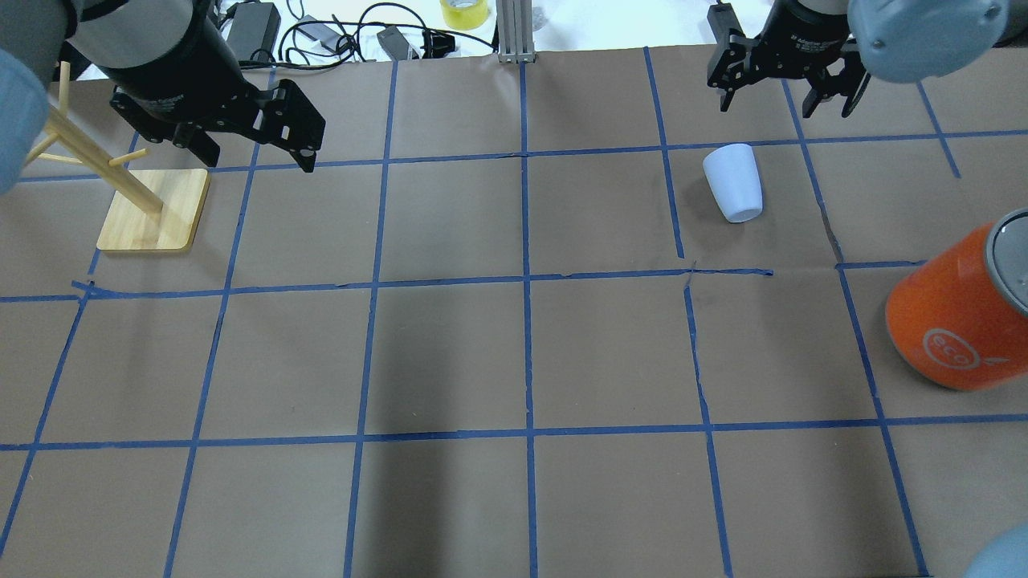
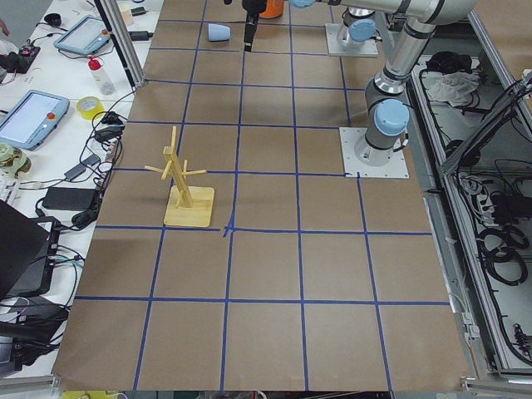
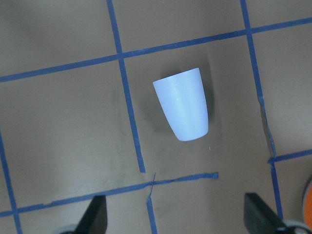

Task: Flip cup
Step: 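Lower the right gripper and close it on the white cup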

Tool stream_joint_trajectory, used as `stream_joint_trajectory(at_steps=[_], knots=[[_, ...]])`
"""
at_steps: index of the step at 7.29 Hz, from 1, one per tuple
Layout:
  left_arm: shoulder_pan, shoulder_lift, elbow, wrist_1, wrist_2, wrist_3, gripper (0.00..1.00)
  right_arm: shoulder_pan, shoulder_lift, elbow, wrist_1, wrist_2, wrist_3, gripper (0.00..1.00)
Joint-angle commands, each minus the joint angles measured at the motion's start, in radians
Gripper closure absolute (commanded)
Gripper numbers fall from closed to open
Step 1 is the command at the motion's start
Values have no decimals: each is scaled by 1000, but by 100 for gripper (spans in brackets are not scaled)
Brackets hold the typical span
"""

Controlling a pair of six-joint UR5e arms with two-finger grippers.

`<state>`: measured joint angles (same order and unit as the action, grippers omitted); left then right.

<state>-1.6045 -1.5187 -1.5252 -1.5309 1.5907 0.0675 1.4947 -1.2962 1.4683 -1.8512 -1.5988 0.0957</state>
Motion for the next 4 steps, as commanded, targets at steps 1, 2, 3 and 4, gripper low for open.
stream_joint_trajectory(at_steps=[1,2,3,4], knots=[[0,2,-3,0,-2,-2,0,-13,98,103,-232,3,-91,0],[0,2,-3,0,0,-2,0,-16,144,145,-340,2,-166,0],[0,2,-3,0,-2,-2,0,-48,191,145,-388,5,-219,0],[0,2,-3,0,-2,-2,0,-56,251,144,-448,7,-238,0]])
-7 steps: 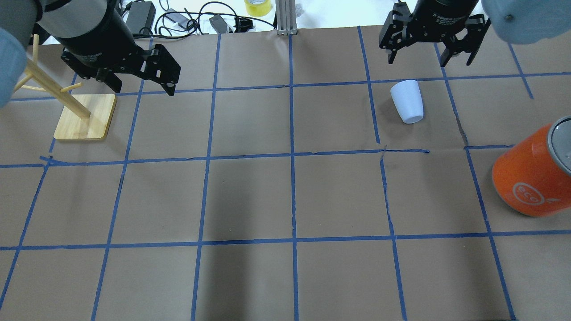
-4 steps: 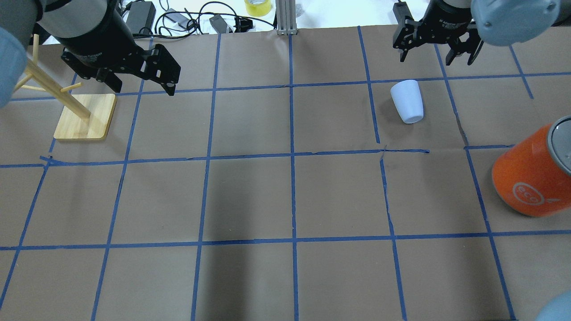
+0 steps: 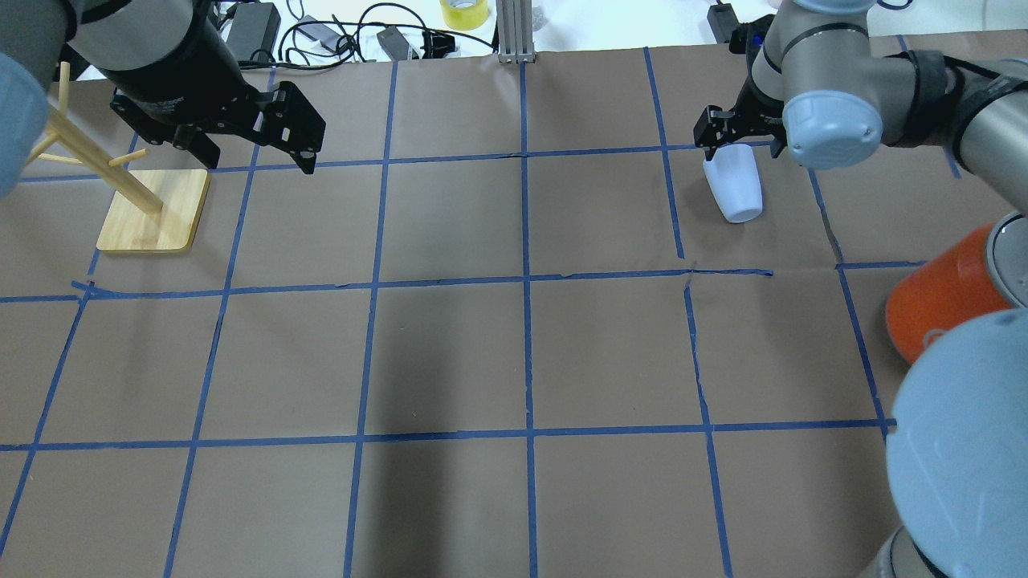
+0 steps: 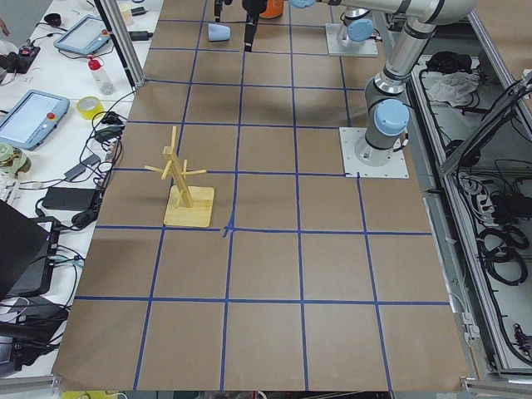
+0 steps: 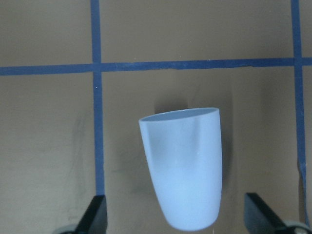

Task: Flip cup
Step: 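Lower the right gripper and close it on the white cup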

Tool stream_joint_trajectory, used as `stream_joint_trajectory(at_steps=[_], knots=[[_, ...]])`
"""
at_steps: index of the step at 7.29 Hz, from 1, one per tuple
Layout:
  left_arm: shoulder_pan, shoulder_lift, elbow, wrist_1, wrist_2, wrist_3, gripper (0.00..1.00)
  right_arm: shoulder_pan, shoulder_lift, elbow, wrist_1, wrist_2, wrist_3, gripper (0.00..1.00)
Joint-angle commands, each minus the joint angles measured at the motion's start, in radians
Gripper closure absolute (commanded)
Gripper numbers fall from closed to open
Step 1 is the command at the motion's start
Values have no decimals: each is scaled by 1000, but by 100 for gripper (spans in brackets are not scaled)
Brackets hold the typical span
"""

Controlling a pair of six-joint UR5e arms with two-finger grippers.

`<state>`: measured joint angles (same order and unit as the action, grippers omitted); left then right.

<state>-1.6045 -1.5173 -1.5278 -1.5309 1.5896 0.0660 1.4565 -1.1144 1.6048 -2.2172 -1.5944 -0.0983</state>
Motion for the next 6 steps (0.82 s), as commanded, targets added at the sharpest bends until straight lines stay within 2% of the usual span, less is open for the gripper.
stream_joint_trajectory(at_steps=[1,3,5,6], knots=[[0,0,0,0,0,0,0,-21,124,-3,-117,17,-49,0],[0,0,0,0,1,-2,0,-21,142,4,-125,24,-101,1],[0,0,0,0,0,0,0,-21,140,9,-125,27,-106,24],[0,0,0,2,0,0,0,-21,133,0,-116,59,-124,26]])
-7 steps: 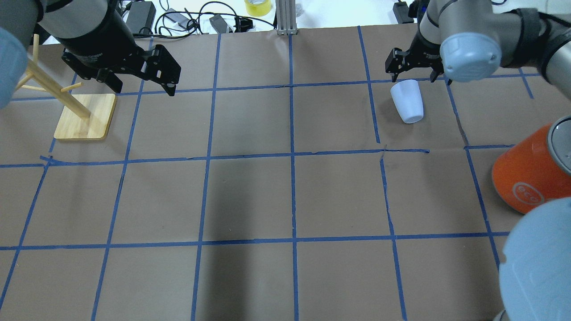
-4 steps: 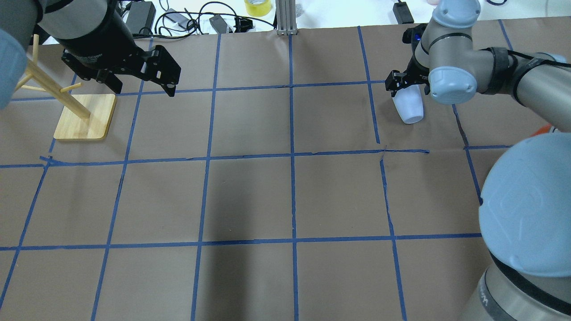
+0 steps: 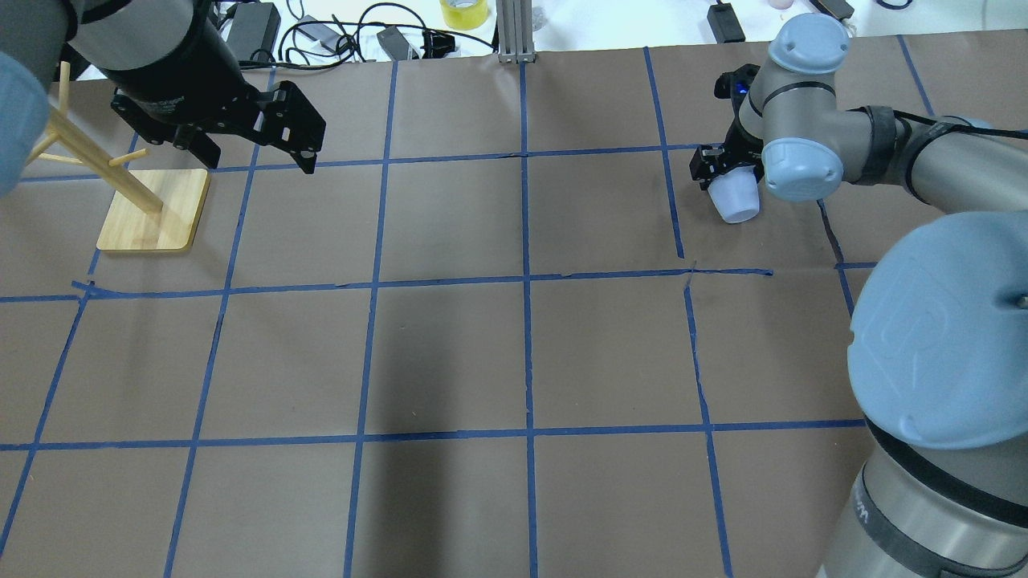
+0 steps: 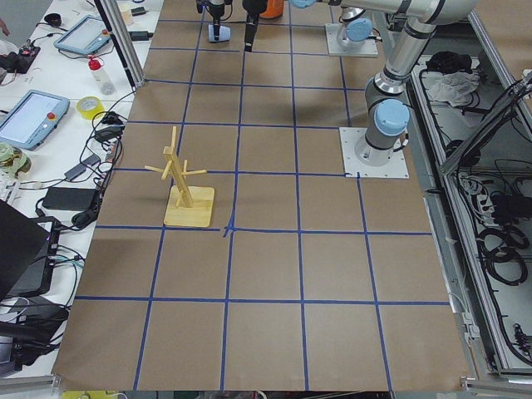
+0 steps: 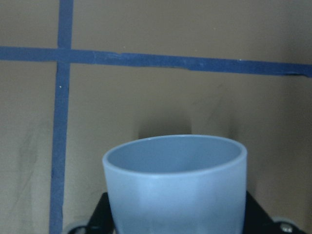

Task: Flip cup
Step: 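Lower the right gripper and close it on the white cup, then lift the cup with the right gripper and carry it toward the table center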

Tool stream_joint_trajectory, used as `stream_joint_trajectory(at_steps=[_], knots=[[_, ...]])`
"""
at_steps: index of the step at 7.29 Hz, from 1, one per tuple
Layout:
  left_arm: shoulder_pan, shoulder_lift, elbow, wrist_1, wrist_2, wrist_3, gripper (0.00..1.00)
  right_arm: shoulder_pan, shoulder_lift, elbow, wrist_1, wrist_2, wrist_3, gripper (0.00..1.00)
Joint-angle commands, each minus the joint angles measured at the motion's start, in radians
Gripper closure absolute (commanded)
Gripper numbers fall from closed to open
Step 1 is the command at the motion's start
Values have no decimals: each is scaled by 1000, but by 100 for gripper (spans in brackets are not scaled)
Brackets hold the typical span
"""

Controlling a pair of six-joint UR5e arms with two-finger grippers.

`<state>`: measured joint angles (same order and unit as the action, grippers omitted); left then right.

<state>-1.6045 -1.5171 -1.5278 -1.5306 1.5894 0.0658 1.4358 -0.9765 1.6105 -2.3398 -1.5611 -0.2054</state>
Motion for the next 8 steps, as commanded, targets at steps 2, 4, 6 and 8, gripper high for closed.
stream_joint_trajectory(at_steps=[2,4,6,8], knots=[[0,0,0,1,0,-1,0,14,-74,-4,30,118,-83,25],[0,0,0,1,0,0,0,171,-120,-7,65,147,-255,25],[0,0,0,1,0,0,0,317,-126,-4,44,138,-456,25],[1,0,2,1,0,0,0,425,-107,-1,-65,157,-742,24]])
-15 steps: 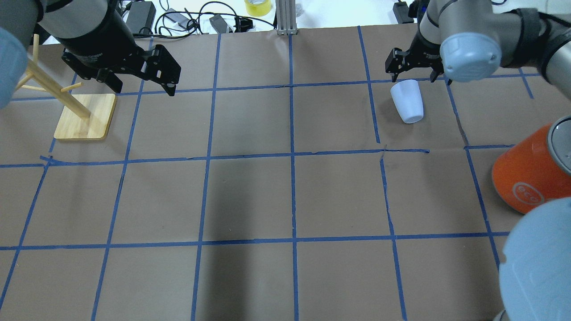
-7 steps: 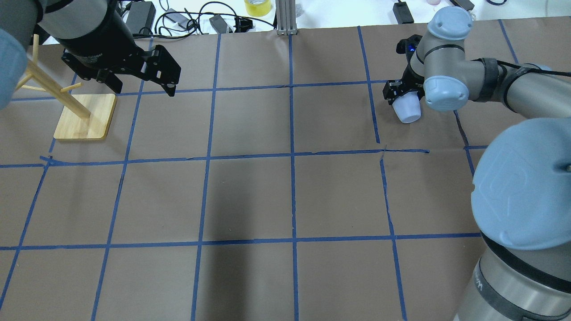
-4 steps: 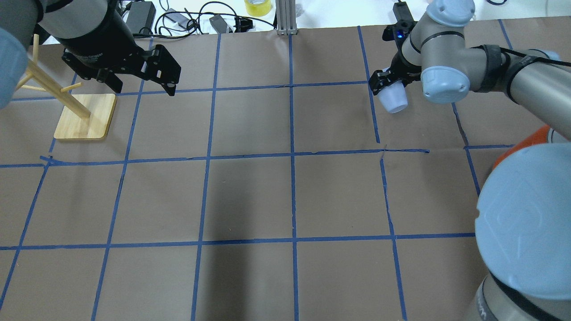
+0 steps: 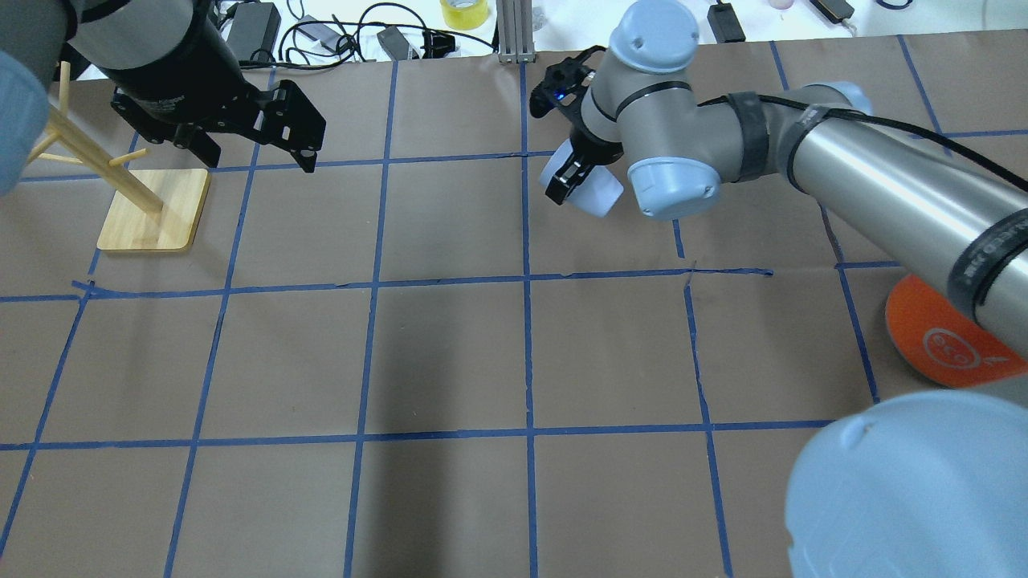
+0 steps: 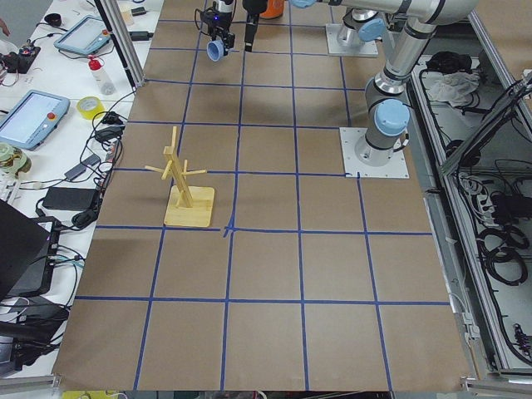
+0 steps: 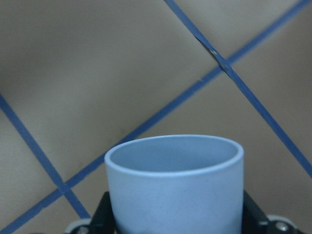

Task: Flip cup
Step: 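Lift the cup with the right gripper and carry it toward the table center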

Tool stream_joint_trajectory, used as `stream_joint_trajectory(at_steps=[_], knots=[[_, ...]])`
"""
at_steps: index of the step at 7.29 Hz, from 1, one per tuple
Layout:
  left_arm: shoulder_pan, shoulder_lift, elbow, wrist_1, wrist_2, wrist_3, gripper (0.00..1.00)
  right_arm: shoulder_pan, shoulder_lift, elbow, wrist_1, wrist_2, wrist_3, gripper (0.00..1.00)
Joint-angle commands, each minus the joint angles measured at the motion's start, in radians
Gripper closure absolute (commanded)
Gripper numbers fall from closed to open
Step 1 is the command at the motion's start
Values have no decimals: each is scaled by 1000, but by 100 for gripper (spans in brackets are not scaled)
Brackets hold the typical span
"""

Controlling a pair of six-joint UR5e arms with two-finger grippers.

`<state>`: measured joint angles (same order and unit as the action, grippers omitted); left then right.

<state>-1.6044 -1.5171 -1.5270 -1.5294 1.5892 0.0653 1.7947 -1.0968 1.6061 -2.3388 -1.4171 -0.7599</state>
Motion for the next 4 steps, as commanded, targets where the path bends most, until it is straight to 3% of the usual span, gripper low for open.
stream_joint_trajectory(at_steps=[1,3,4], knots=[[1,2,2,0,0,1,0,75,32,1,-95,45,-302,24],[3,2,4,-2,2,2,0,123,70,6,-117,85,-571,20],[3,3,5,-2,2,2,0,126,81,14,-113,87,-572,20]])
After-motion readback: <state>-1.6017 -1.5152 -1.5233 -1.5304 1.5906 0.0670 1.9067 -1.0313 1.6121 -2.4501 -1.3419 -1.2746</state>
